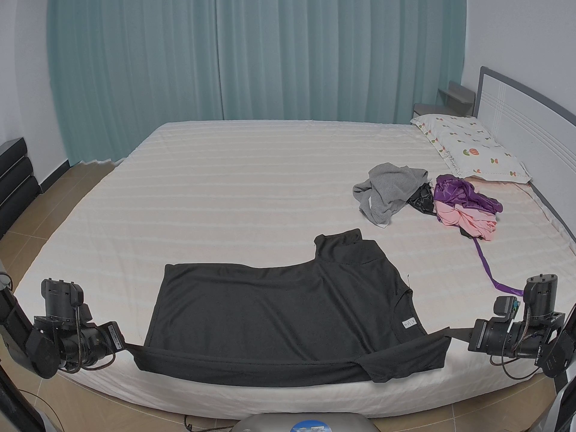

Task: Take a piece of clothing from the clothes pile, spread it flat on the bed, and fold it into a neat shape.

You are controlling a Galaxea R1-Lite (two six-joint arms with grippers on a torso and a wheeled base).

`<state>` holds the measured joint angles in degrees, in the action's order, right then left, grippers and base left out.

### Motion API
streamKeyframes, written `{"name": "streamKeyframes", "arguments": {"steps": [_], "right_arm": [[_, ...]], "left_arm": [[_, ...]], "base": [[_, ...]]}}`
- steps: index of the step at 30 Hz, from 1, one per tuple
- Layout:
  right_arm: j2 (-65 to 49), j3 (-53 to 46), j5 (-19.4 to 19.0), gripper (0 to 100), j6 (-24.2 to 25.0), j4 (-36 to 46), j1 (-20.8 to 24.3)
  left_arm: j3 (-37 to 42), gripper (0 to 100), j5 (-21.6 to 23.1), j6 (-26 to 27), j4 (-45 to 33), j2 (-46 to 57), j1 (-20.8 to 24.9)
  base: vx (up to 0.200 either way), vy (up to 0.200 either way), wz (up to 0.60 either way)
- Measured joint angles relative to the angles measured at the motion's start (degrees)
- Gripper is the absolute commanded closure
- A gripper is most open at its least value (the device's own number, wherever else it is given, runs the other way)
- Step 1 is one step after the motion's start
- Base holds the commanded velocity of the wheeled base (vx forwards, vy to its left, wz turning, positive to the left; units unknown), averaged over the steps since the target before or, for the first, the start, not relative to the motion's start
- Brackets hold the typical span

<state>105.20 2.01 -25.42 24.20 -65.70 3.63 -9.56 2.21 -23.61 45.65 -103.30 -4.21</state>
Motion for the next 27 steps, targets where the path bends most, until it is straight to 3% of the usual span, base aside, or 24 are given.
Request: {"name": "streamKeyframes", "arguments": {"steps": [27], "right_arm": [[20.82,17.2,1.3,100,0.13,0.48,-0.63]], "left_arm": [[-17.88,100,-0.54,-0.33,0.49,-22.52,0.49]], "base": [[0.0,0.0,0.0]]}}
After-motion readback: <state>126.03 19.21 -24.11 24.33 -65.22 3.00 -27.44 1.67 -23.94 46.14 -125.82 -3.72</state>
